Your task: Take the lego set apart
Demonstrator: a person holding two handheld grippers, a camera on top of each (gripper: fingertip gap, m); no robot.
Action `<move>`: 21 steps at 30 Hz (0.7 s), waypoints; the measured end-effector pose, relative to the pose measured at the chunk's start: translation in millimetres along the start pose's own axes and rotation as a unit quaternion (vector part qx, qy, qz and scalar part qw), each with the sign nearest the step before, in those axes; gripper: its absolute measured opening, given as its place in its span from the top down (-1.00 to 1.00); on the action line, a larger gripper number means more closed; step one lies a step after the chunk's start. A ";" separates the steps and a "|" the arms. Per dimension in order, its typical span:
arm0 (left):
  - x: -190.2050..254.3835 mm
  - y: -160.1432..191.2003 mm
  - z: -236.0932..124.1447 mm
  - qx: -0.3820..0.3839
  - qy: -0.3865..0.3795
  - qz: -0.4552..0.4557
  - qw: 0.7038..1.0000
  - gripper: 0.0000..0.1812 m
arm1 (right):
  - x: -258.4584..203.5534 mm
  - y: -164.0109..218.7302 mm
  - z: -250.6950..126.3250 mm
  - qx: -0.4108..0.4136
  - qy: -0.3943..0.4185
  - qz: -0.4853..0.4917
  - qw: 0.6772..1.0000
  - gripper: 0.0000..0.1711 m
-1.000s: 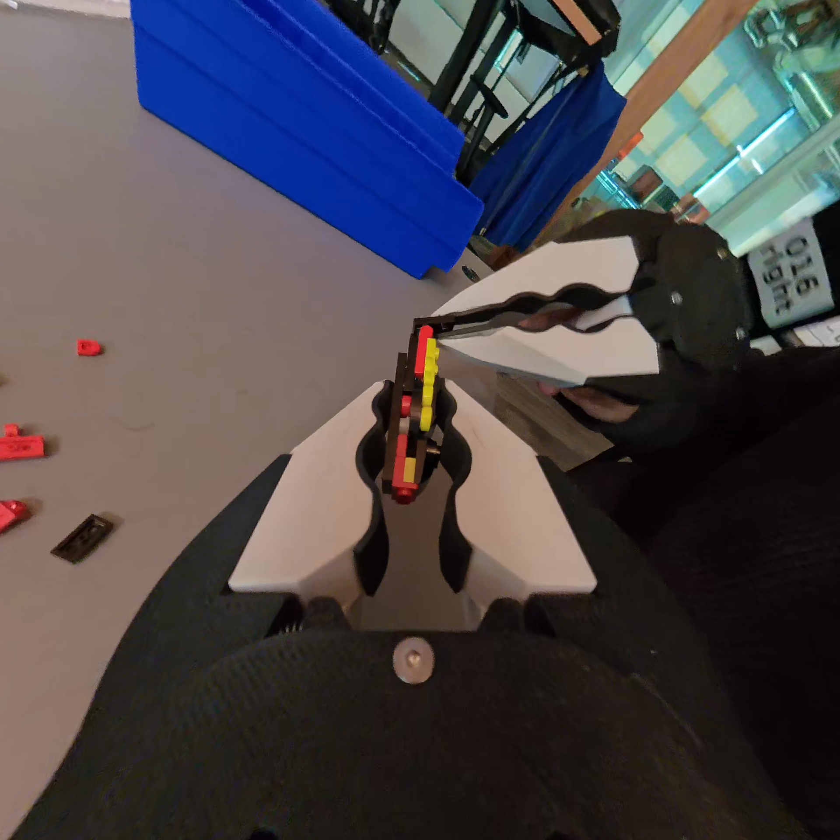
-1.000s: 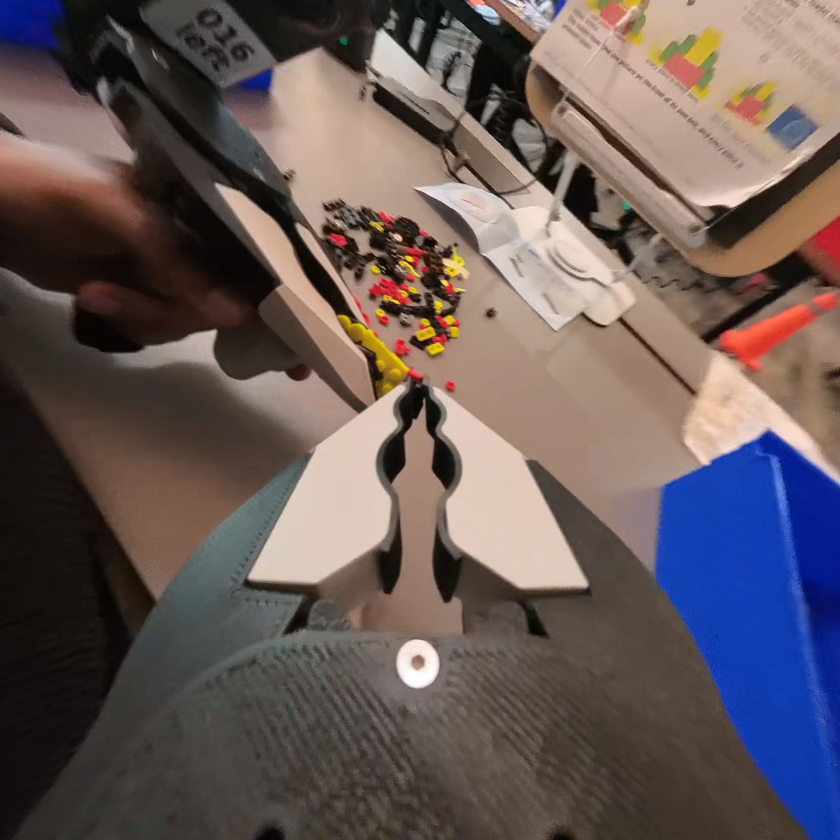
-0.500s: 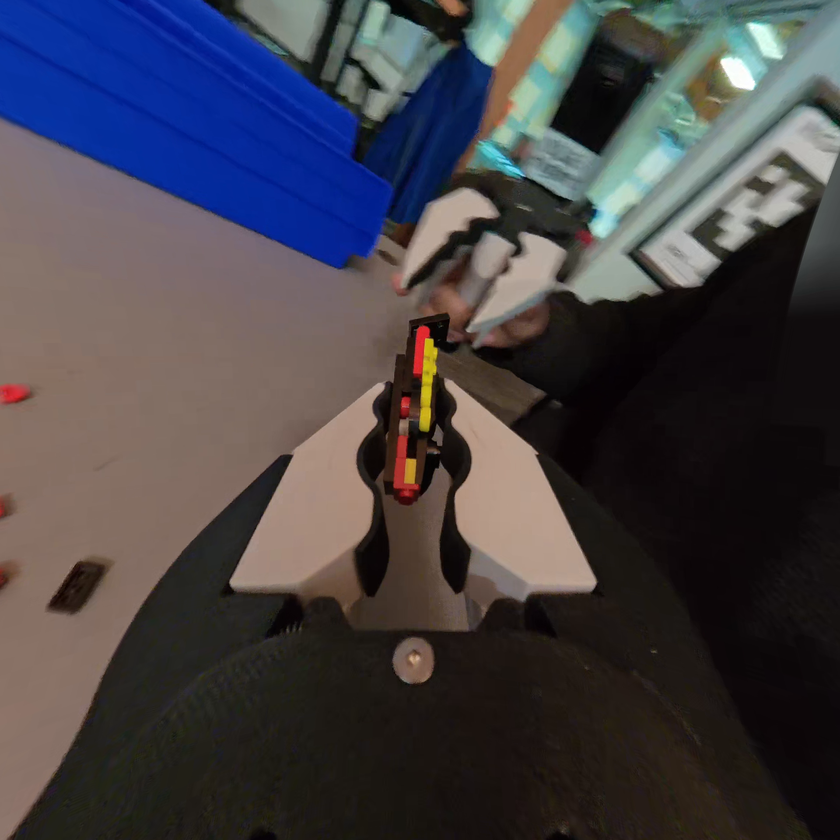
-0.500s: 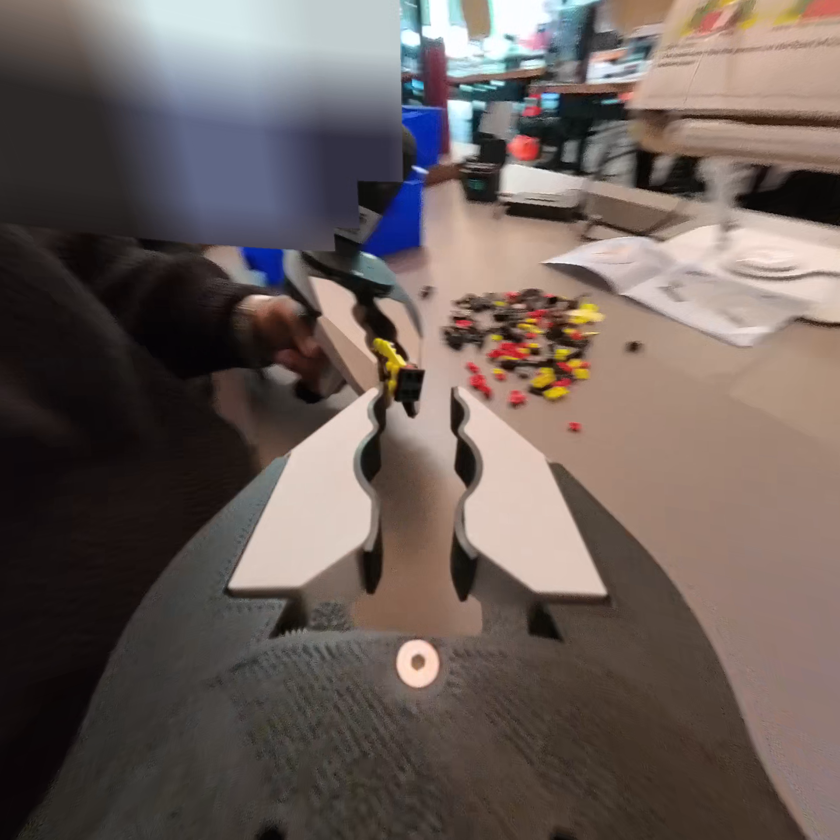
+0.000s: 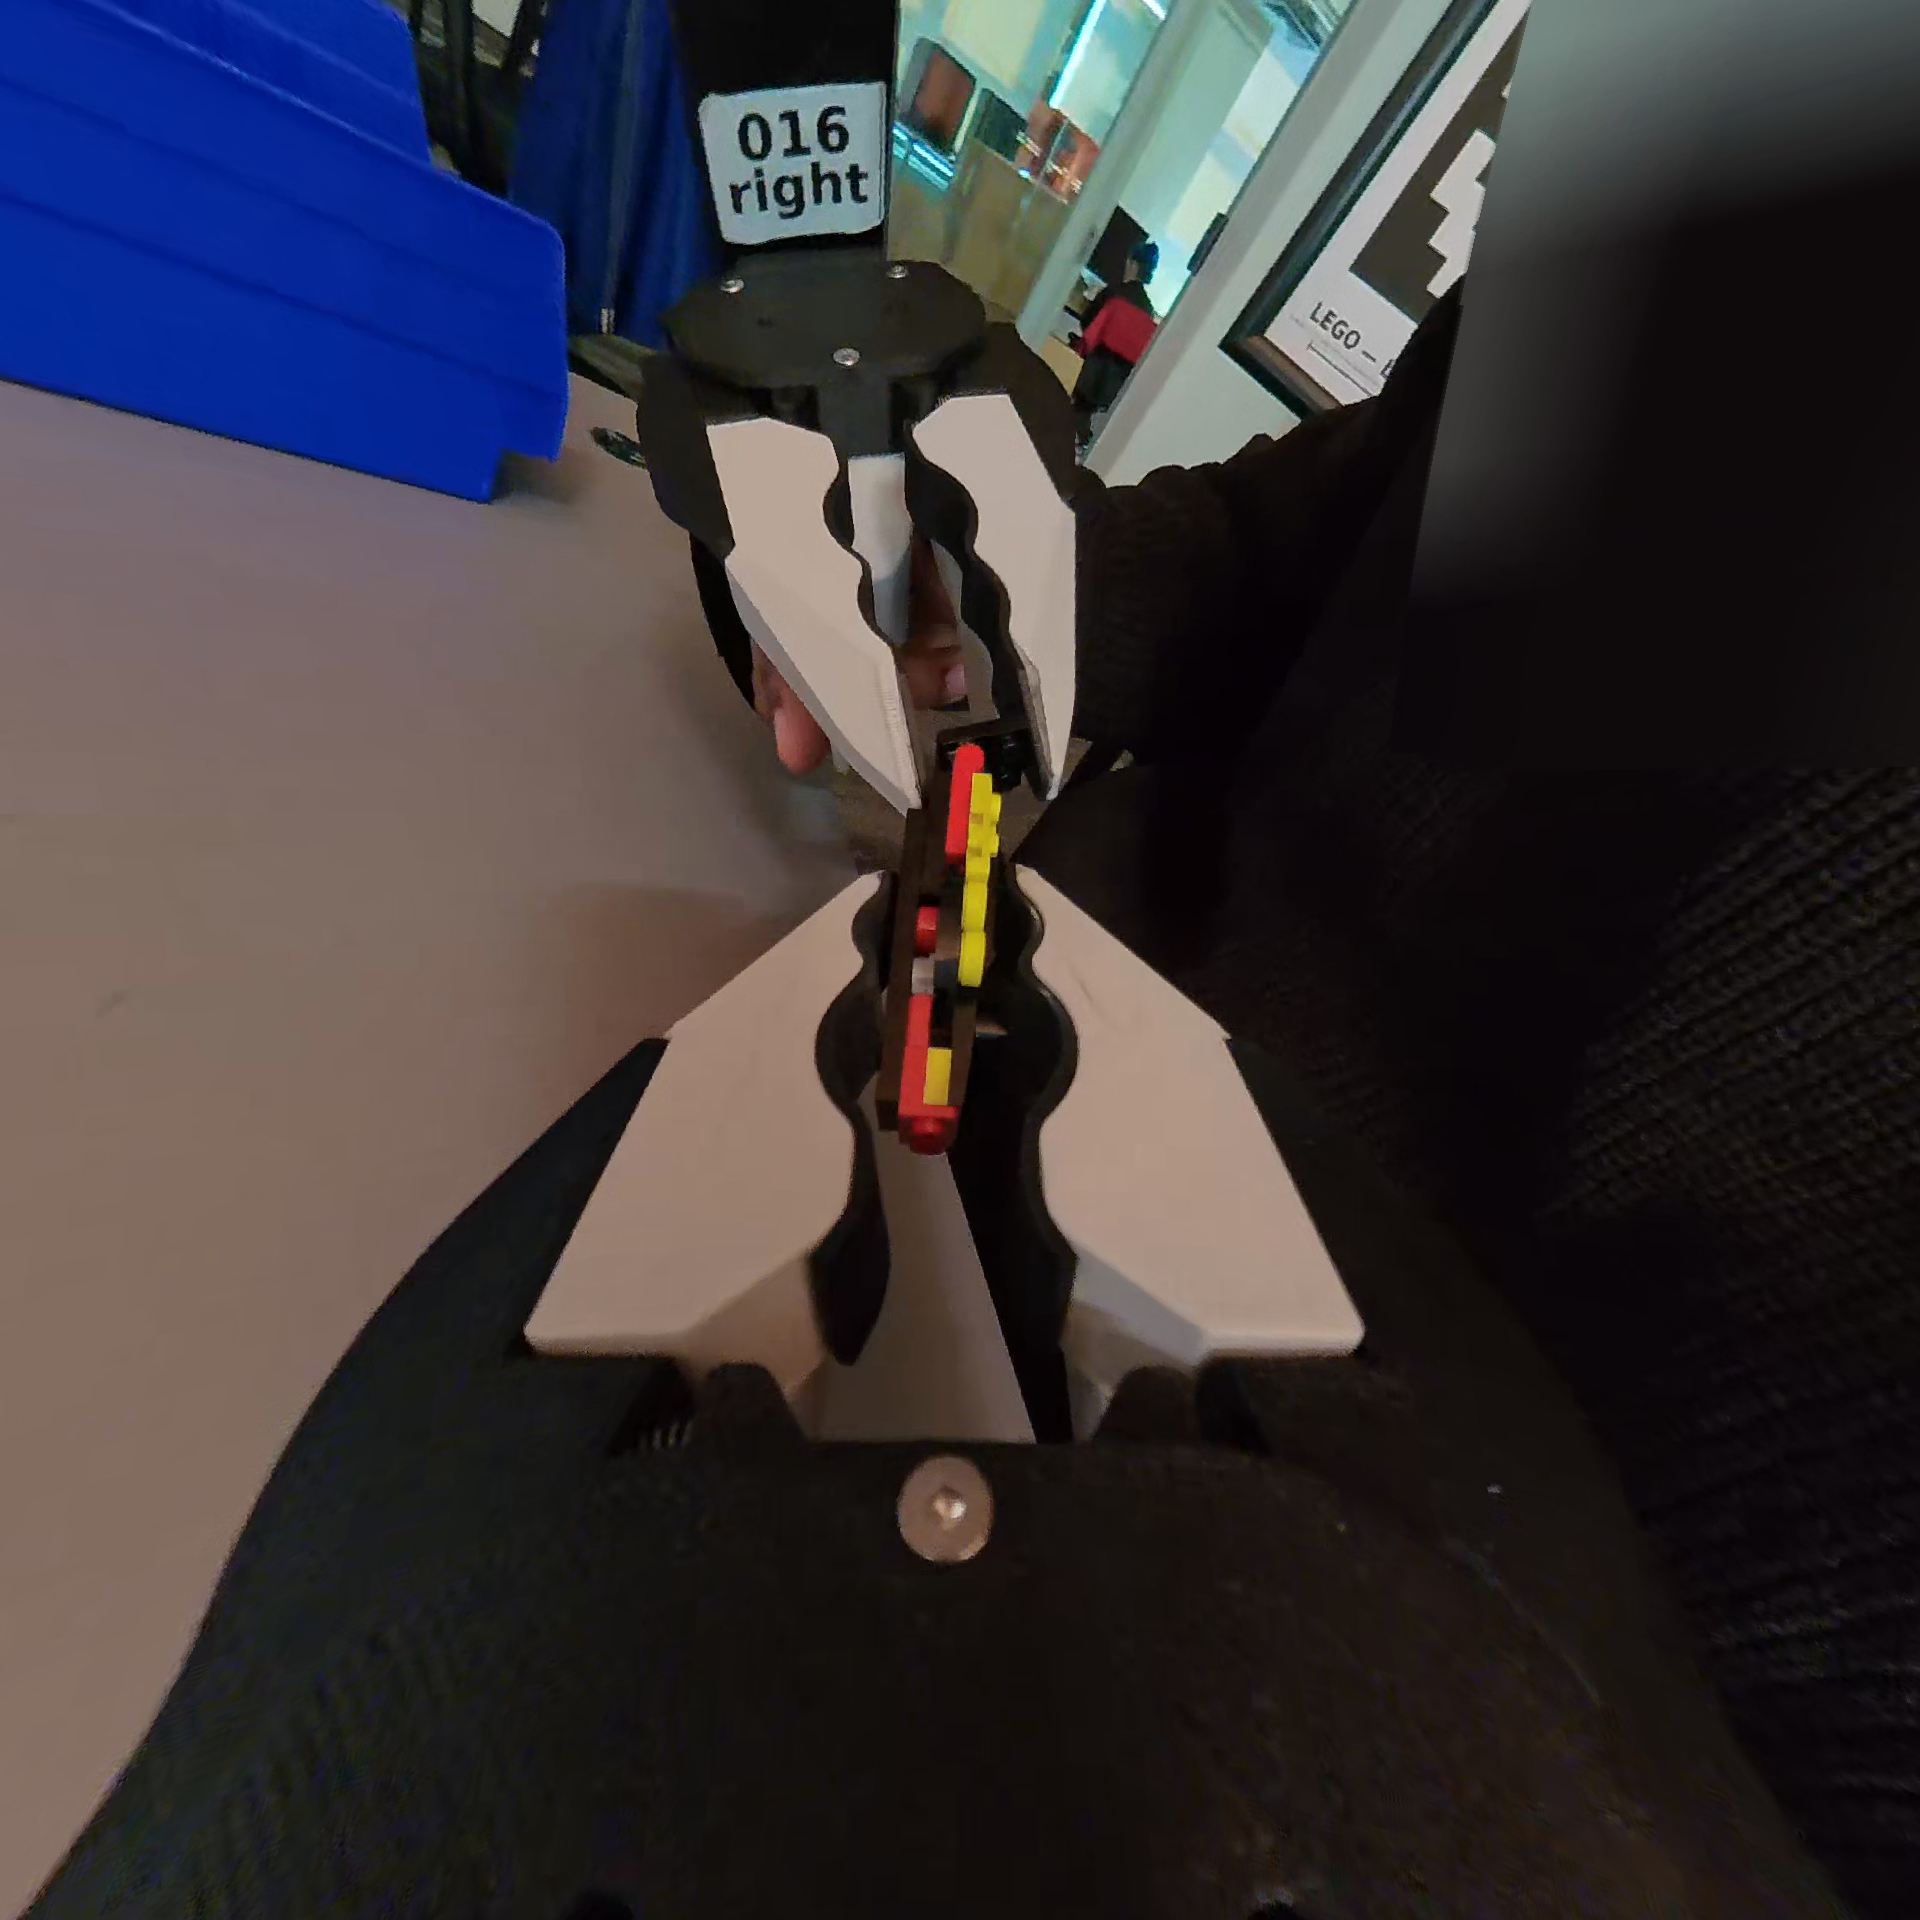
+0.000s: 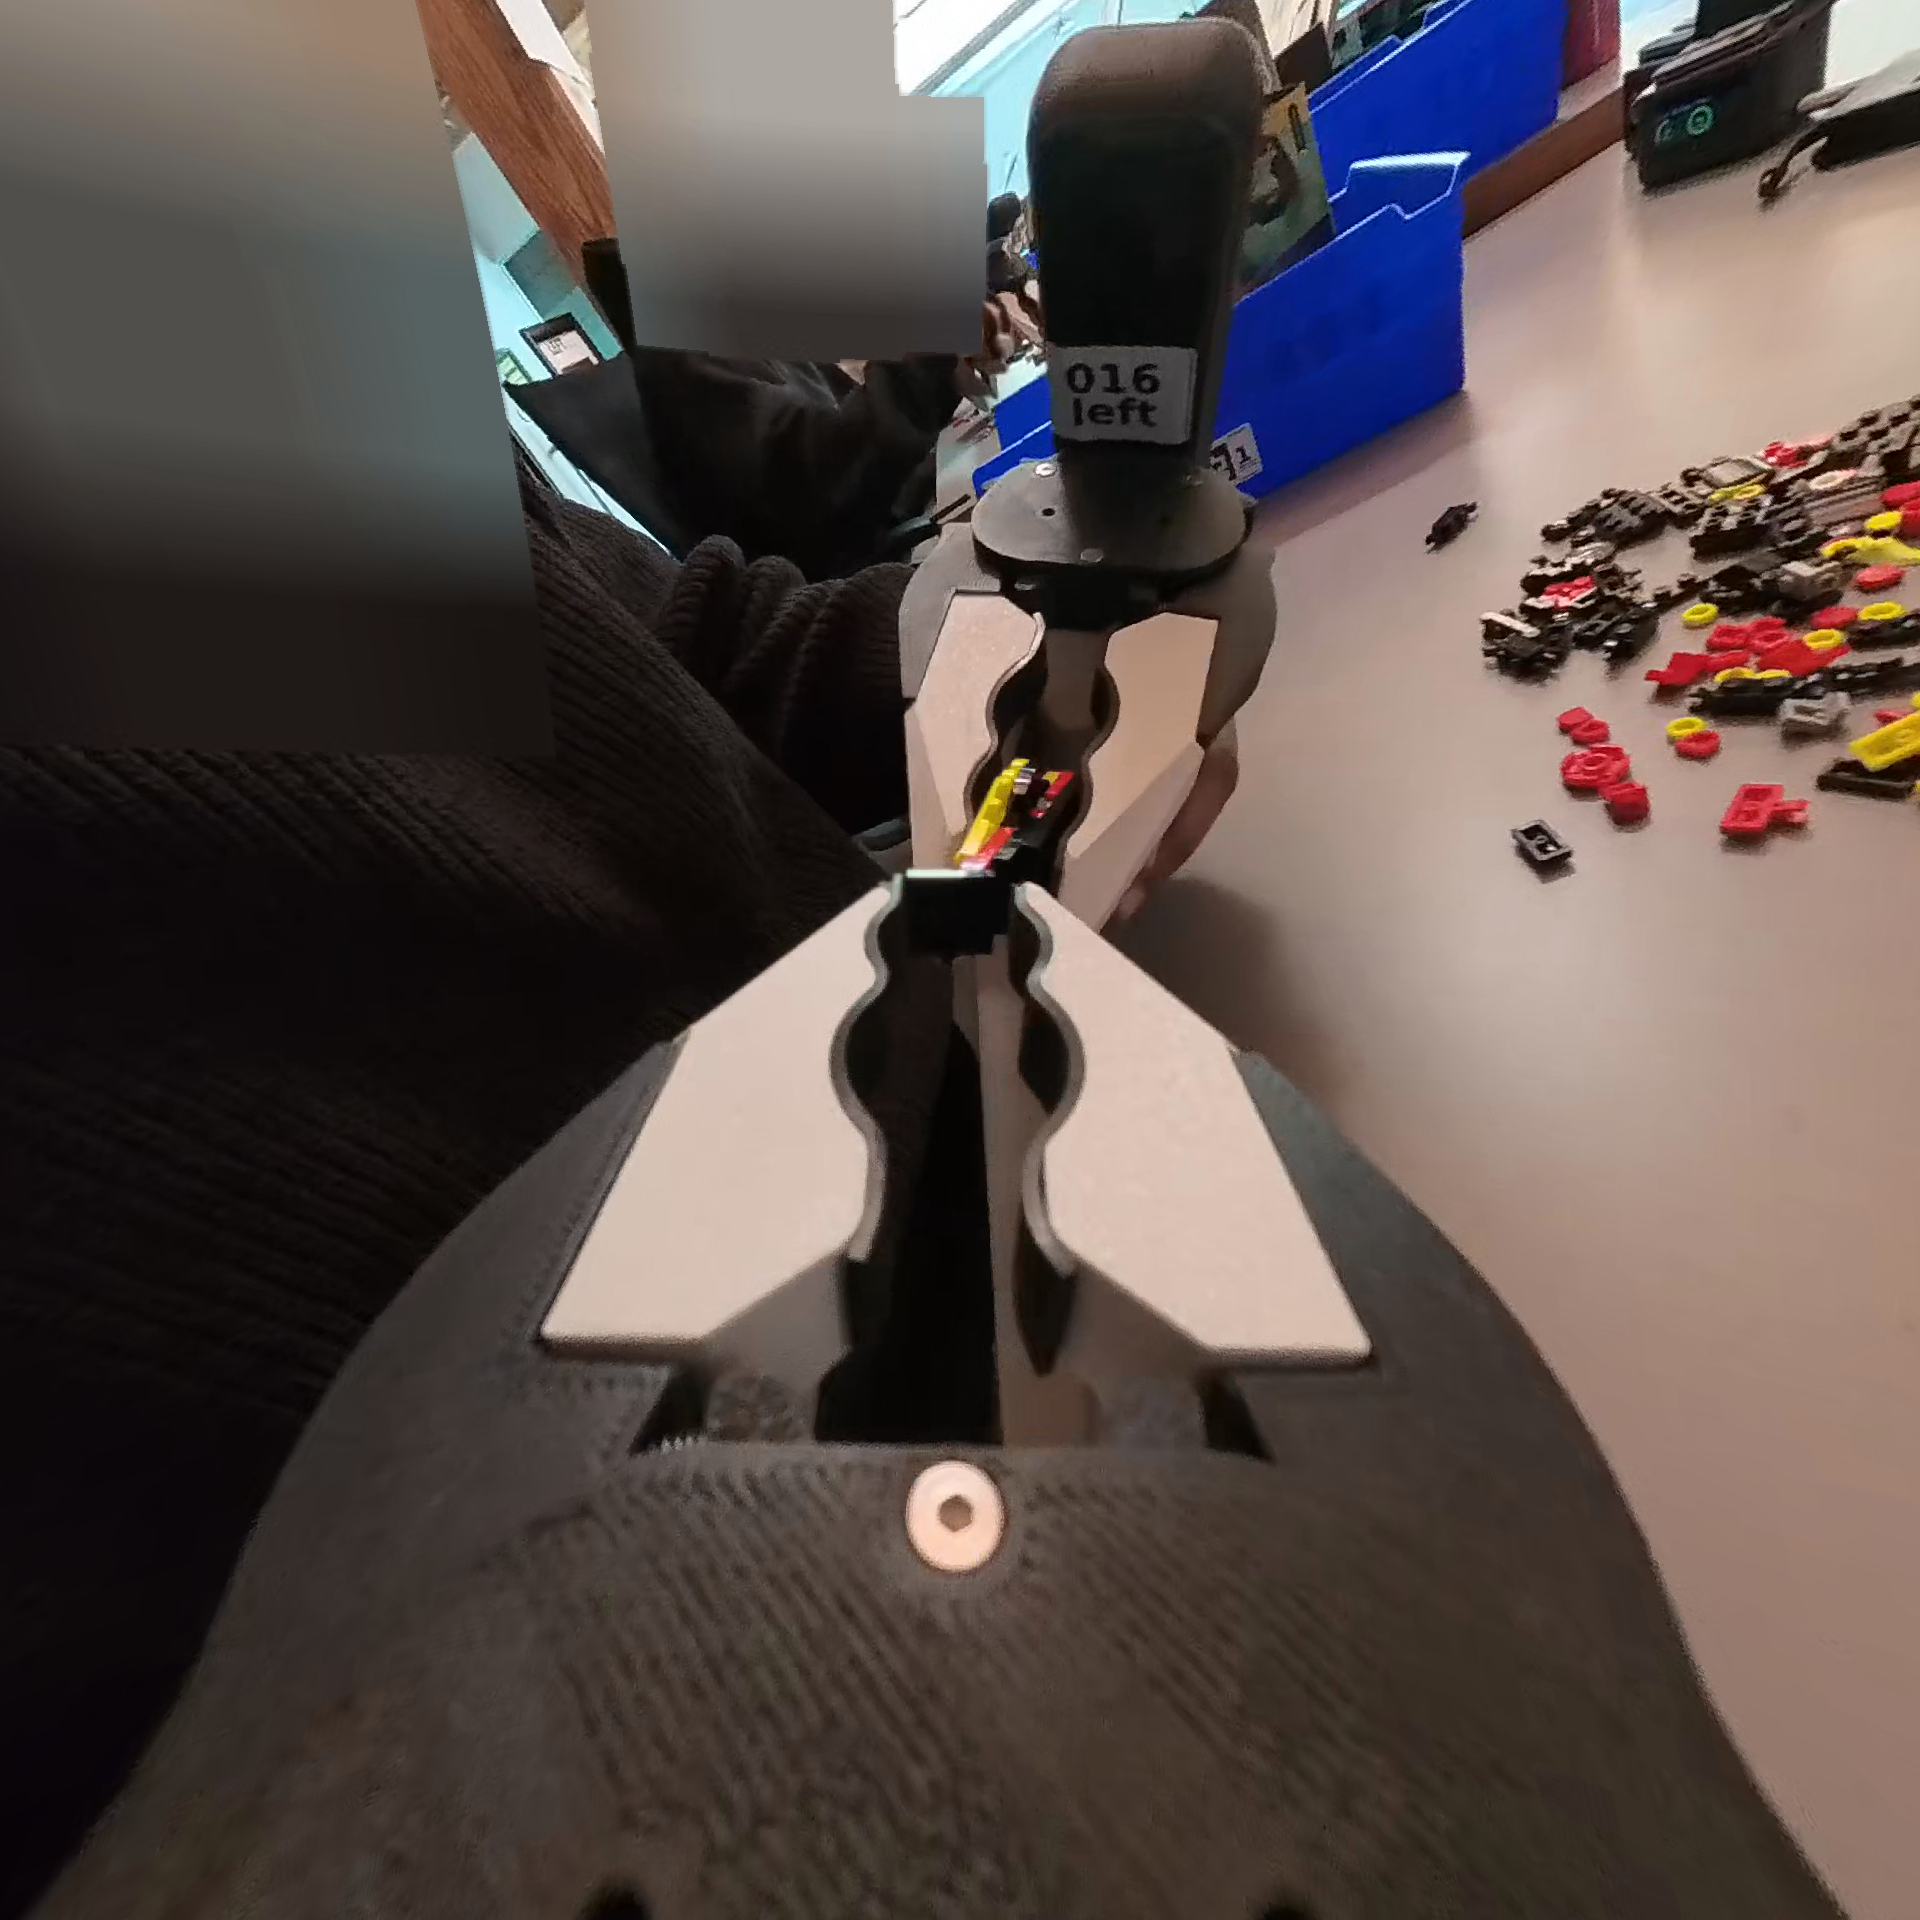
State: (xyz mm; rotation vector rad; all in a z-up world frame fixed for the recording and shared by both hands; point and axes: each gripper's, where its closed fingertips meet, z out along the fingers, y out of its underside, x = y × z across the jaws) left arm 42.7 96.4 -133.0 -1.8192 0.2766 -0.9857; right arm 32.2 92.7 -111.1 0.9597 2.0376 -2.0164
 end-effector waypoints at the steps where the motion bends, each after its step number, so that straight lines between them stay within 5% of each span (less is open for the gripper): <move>1: -1.5 -1.2 -0.1 0.003 -0.005 -0.005 1.000 0.83 | 1.6 -0.9 -0.8 0.001 0.007 -0.004 1.000 0.79; 7: -21.9 -14.5 -5.6 0.036 -0.075 -0.037 0.996 0.82 | 22.5 -13.5 -9.1 0.005 0.094 0.000 0.996 0.82; 14: -31.7 -13.8 -7.1 0.050 -0.071 -0.113 0.990 0.81 | 36.8 -12.2 -15.2 -0.003 0.146 0.003 0.989 0.85; 15: -34.1 -13.1 -11.0 0.052 -0.075 -0.120 0.989 0.81 | 37.1 -14.2 -19.7 0.005 0.151 0.002 0.989 0.97; 18: -58.1 -9.3 -47.5 0.060 -0.144 -0.105 0.982 0.82 | 43.1 -33.3 -60.3 0.065 0.175 0.003 0.982 1.00; 21: -53.2 -18.8 -42.5 0.063 -0.145 -0.087 0.984 0.82 | 48.9 -28.9 -57.5 0.058 0.175 0.014 0.983 1.00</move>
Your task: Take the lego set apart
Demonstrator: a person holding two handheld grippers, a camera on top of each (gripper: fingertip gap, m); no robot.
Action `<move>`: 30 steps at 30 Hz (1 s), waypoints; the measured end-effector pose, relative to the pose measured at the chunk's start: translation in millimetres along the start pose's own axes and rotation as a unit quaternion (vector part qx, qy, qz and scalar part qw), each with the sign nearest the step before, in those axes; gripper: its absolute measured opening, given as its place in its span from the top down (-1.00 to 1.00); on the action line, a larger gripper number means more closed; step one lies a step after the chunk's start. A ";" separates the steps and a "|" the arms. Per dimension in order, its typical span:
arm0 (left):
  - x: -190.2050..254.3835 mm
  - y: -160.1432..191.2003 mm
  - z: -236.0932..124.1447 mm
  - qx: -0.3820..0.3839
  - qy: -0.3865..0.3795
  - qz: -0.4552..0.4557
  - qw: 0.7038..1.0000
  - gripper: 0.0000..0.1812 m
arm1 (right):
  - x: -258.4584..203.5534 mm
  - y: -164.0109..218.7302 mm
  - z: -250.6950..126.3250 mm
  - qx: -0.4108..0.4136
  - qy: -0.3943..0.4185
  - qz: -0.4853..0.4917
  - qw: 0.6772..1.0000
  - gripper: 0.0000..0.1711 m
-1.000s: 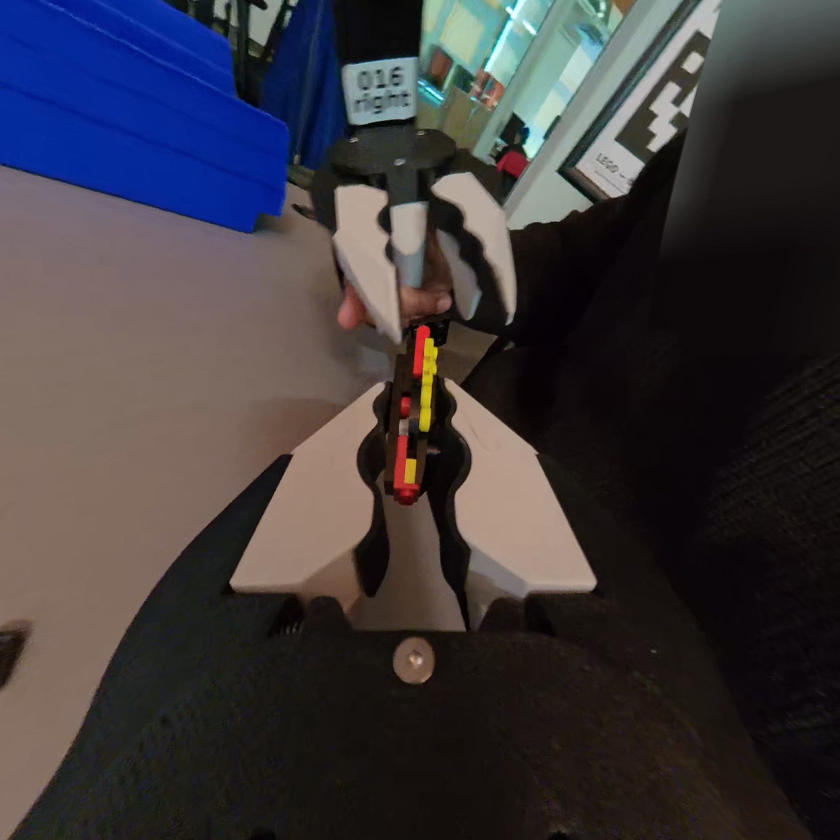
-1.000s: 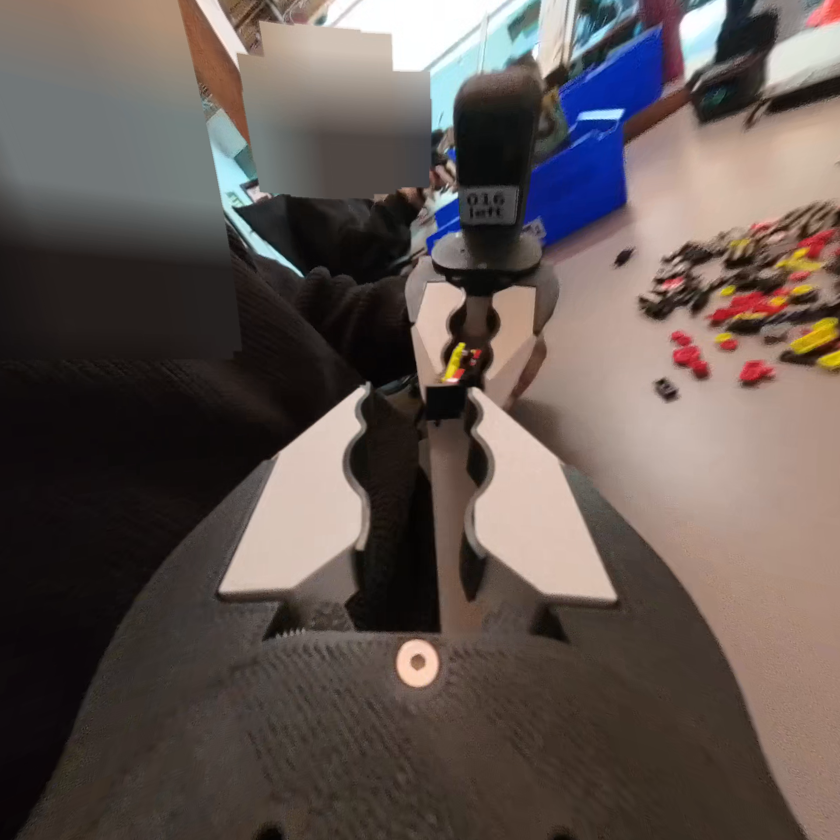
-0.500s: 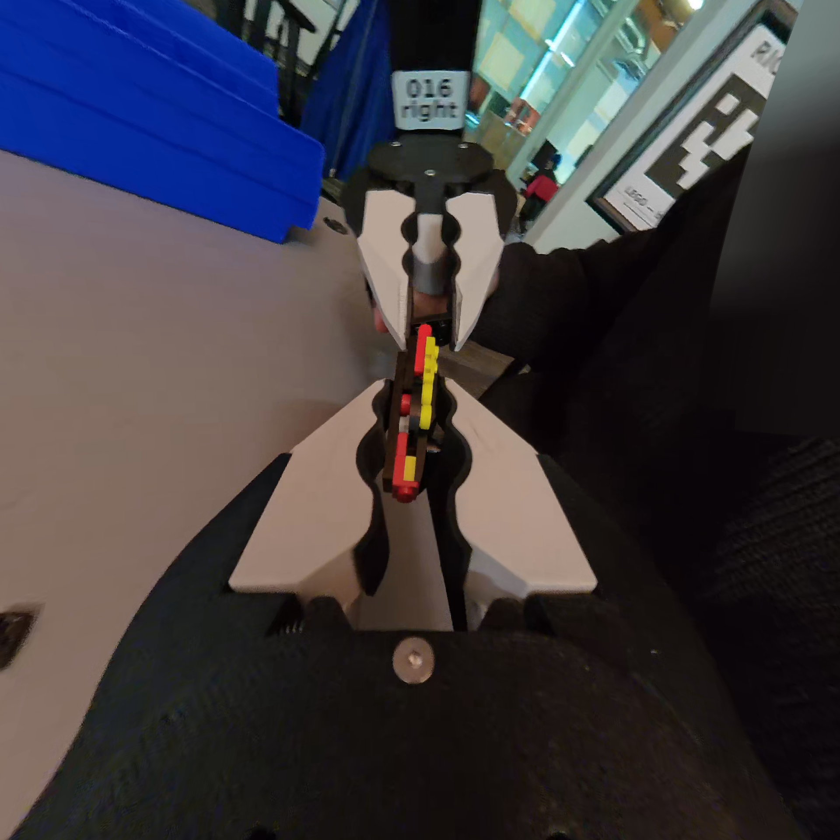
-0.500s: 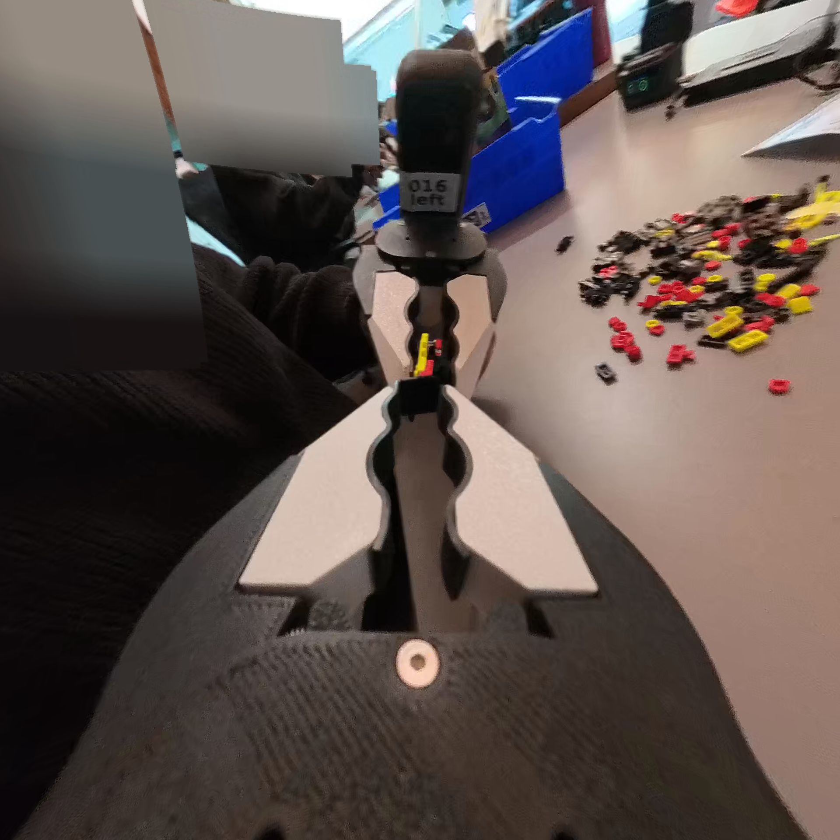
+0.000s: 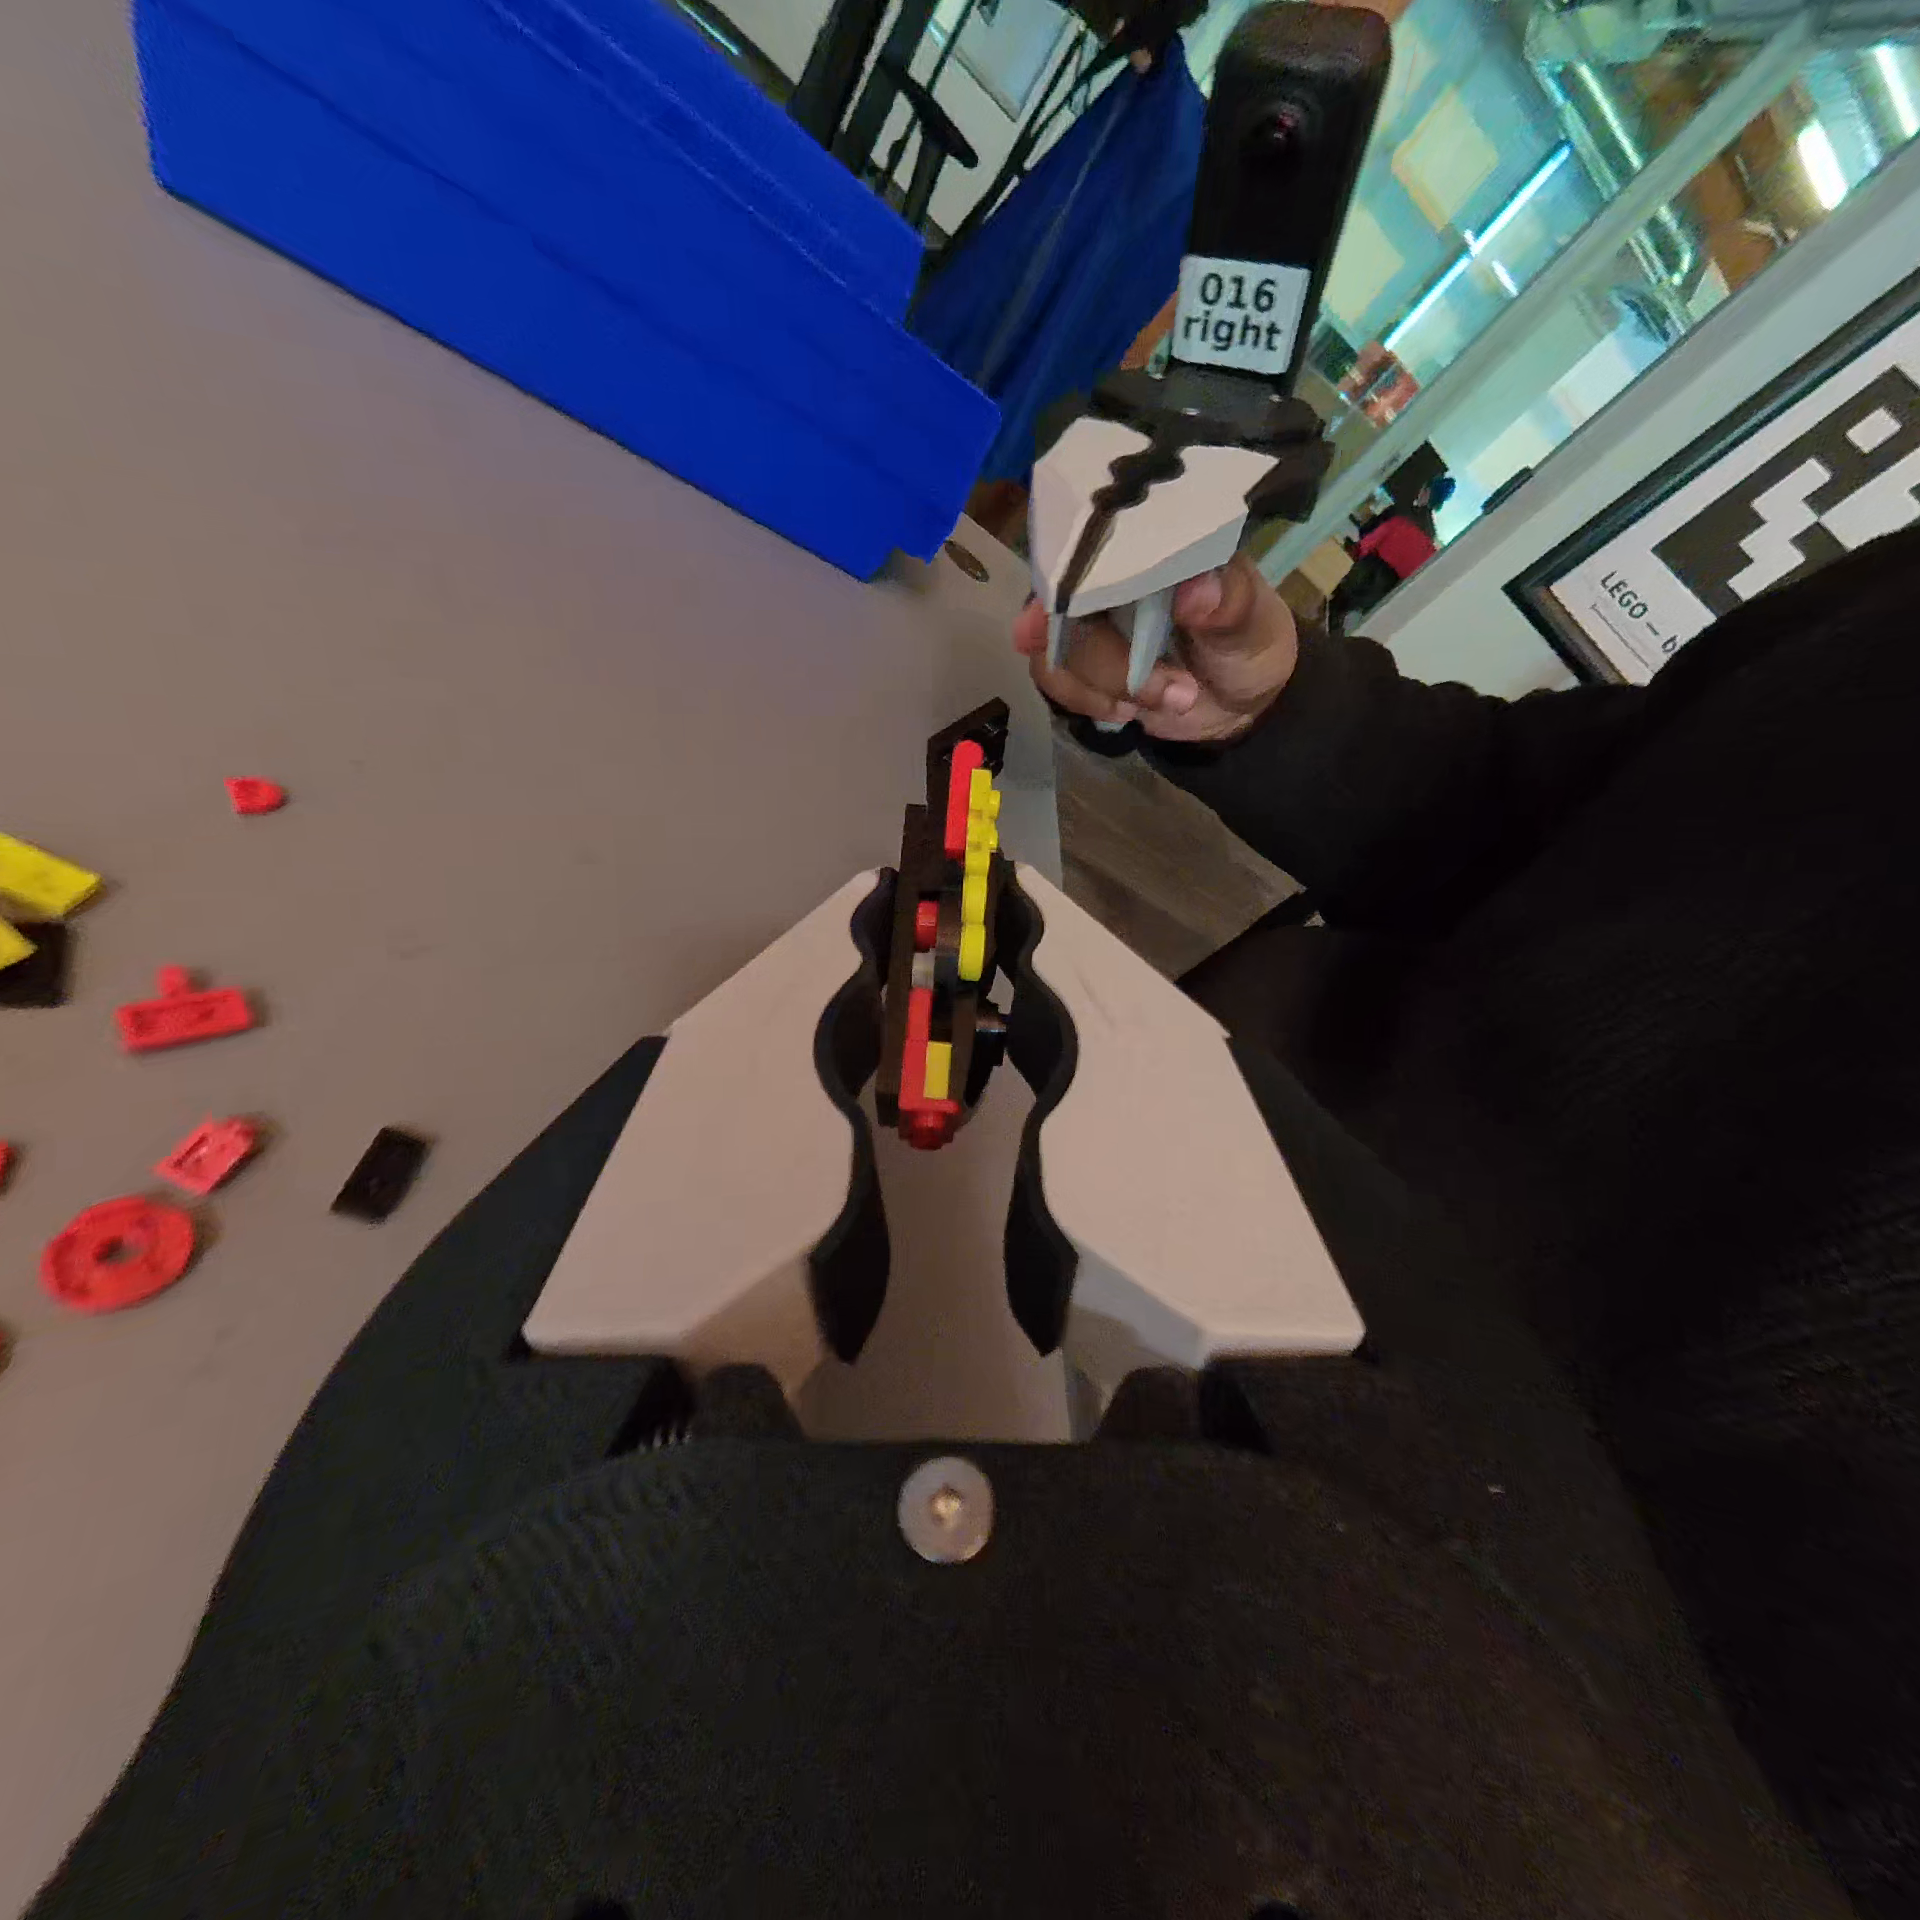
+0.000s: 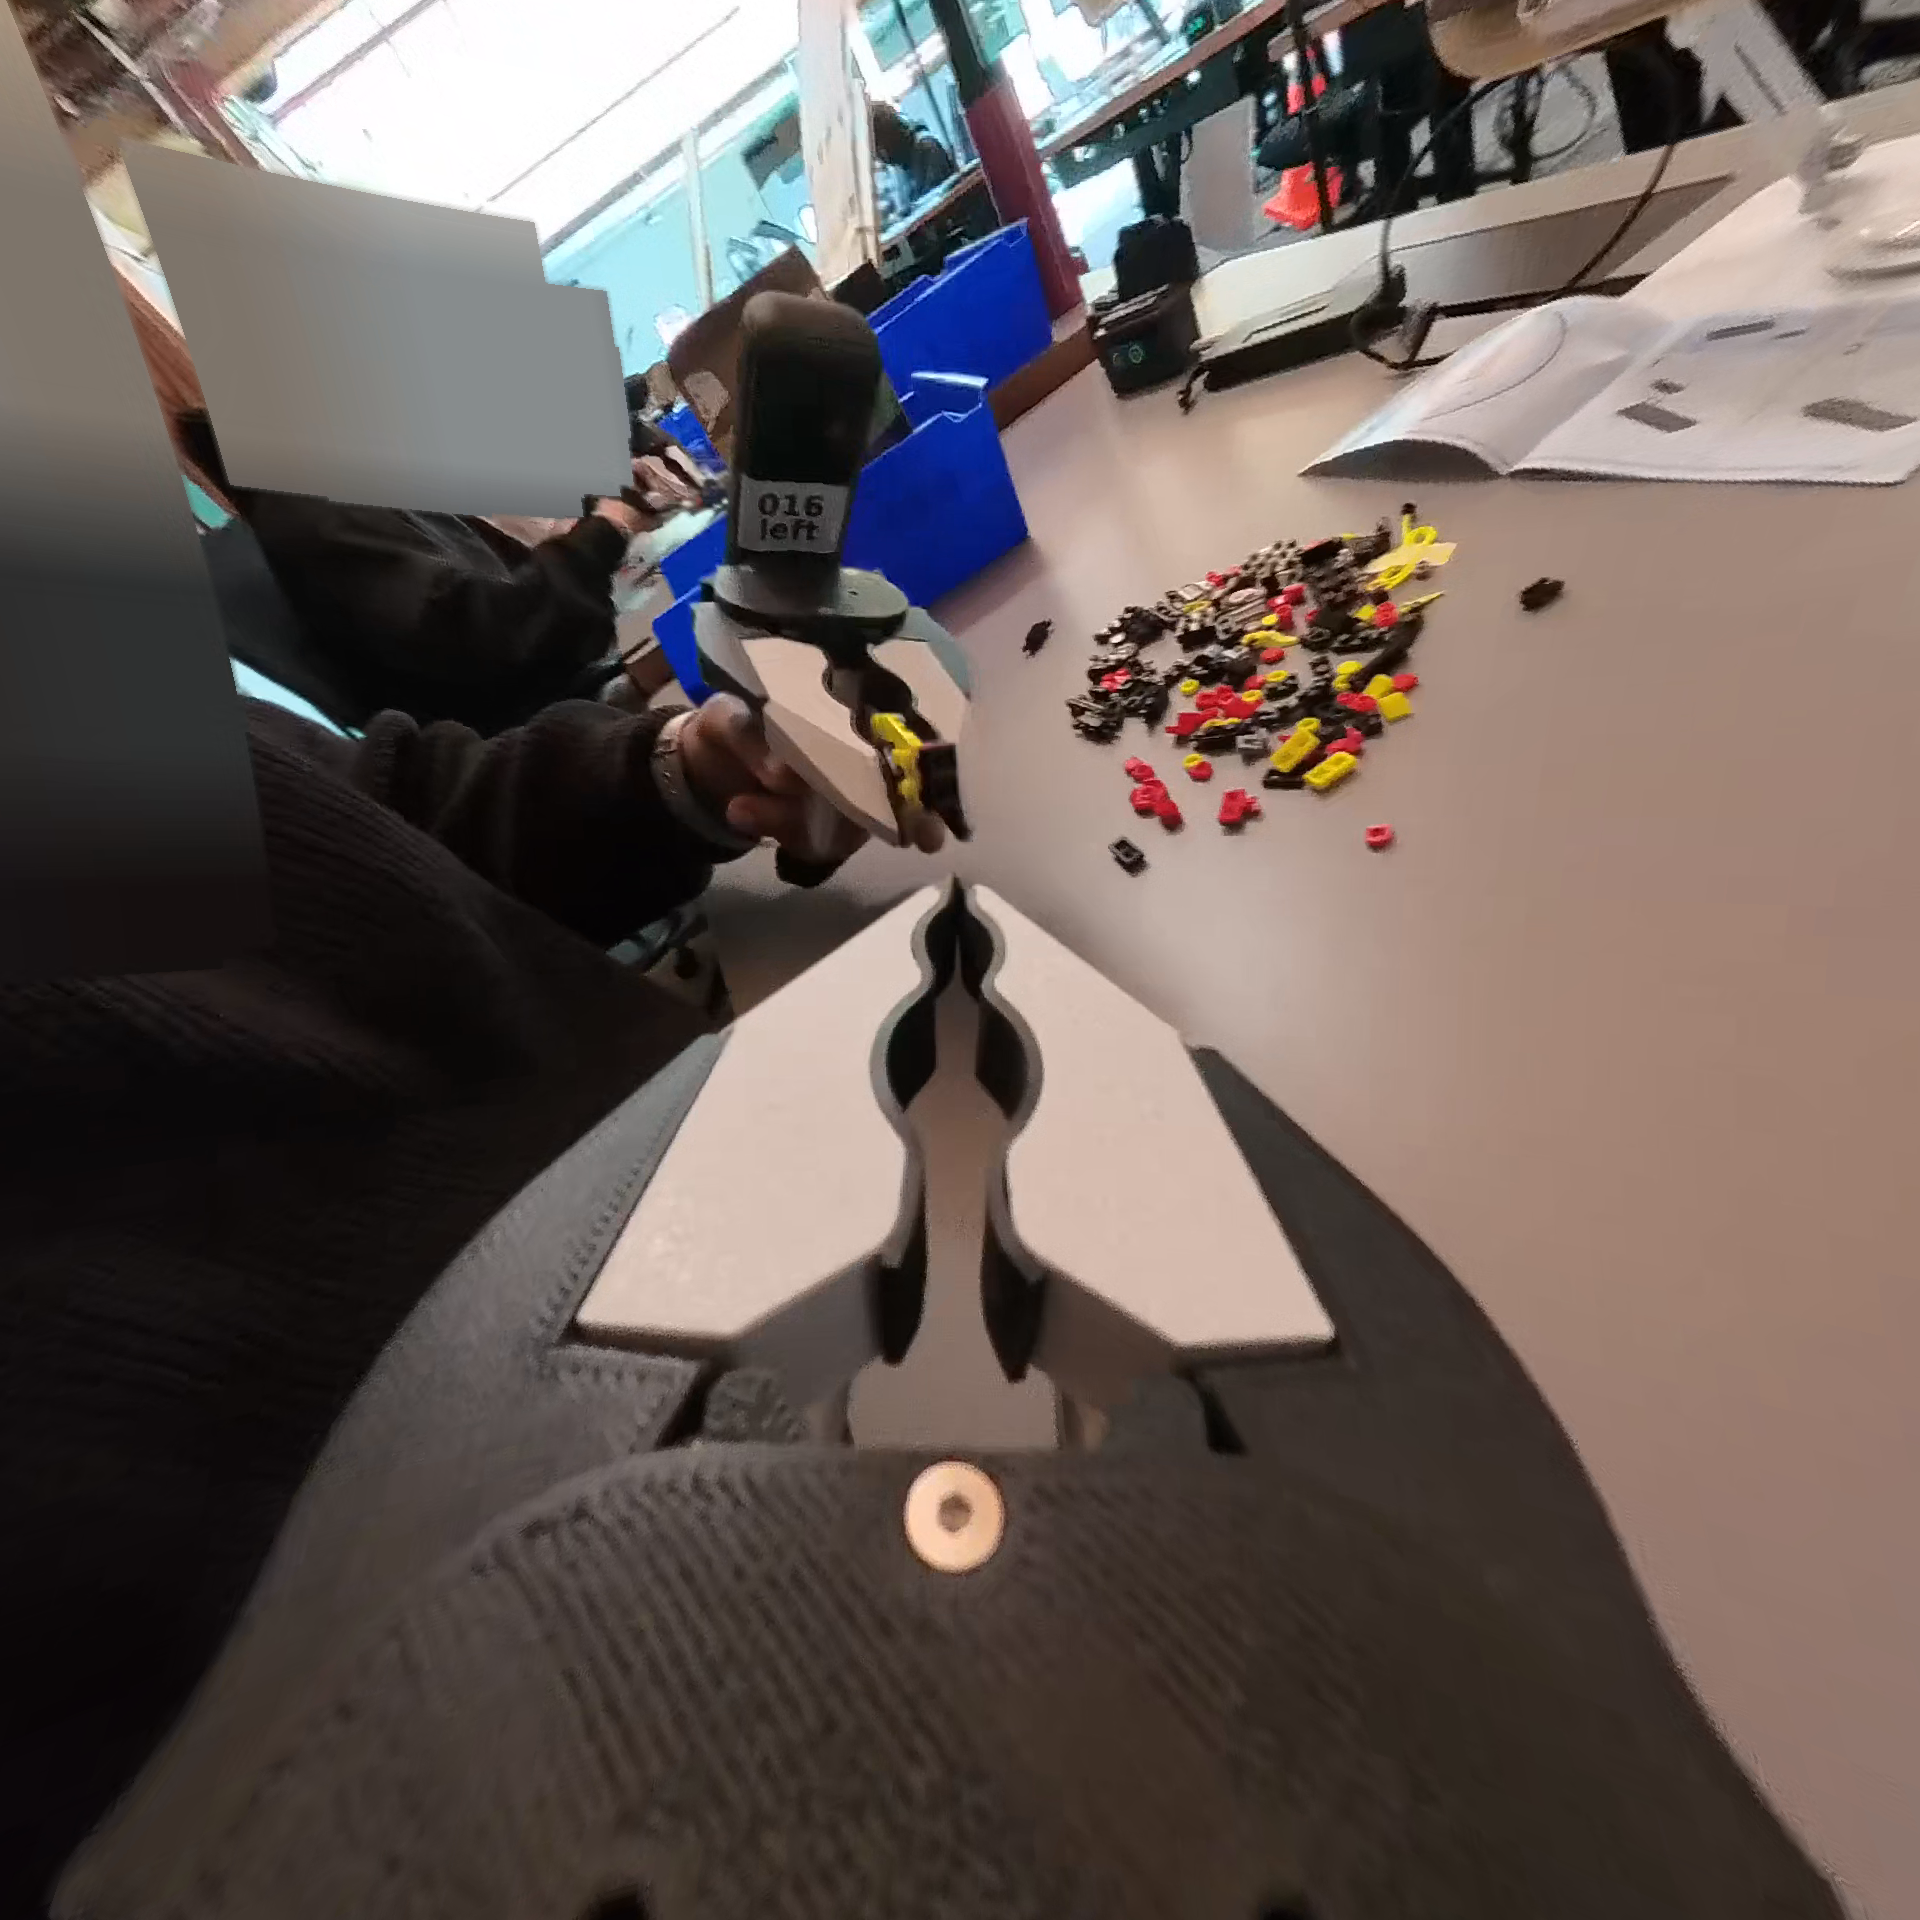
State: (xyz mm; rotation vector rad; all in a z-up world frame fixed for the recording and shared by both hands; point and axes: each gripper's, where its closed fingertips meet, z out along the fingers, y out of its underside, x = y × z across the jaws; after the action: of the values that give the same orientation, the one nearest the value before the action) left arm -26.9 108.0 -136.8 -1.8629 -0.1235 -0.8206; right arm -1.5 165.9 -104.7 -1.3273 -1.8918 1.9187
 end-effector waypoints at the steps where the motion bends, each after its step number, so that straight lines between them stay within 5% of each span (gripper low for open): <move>1: 3.9 1.5 3.3 -0.003 0.010 0.007 1.000 0.82 | -2.0 2.0 5.0 -0.002 -0.006 -0.004 1.000 1.00; 6: 24.7 14.0 8.6 -0.024 0.092 0.010 0.995 0.83 | -24.8 13.7 25.5 0.002 -0.082 0.010 0.997 0.66; 10: 38.2 20.2 11.7 -0.040 0.122 0.021 0.991 0.82 | -41.7 13.6 30.9 0.011 -0.137 0.043 0.990 1.00; 15: 41.5 18.8 14.6 -0.037 0.122 0.016 0.992 0.83 | -41.4 22.0 33.0 -0.016 -0.121 0.011 0.992 1.00; 23: 29.0 16.3 21.5 -0.036 0.065 -0.036 0.997 0.83 | -23.2 22.0 32.6 -0.045 0.010 -0.105 0.993 1.00; 26: -4.2 15.9 23.5 -0.015 -0.024 -0.090 0.996 0.83 | -35.7 27.3 46.4 -0.080 0.057 -0.182 0.978 1.00; 30: 7.7 12.9 29.4 -0.014 -0.009 -0.077 0.997 0.83 | -22.8 18.3 48.8 -0.090 0.163 -0.300 0.936 1.00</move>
State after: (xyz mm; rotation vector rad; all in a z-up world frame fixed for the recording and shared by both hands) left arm -1.3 125.1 -148.7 -1.9046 -0.2703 -0.9157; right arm -10.8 111.4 -118.3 -0.8772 -2.0163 1.1762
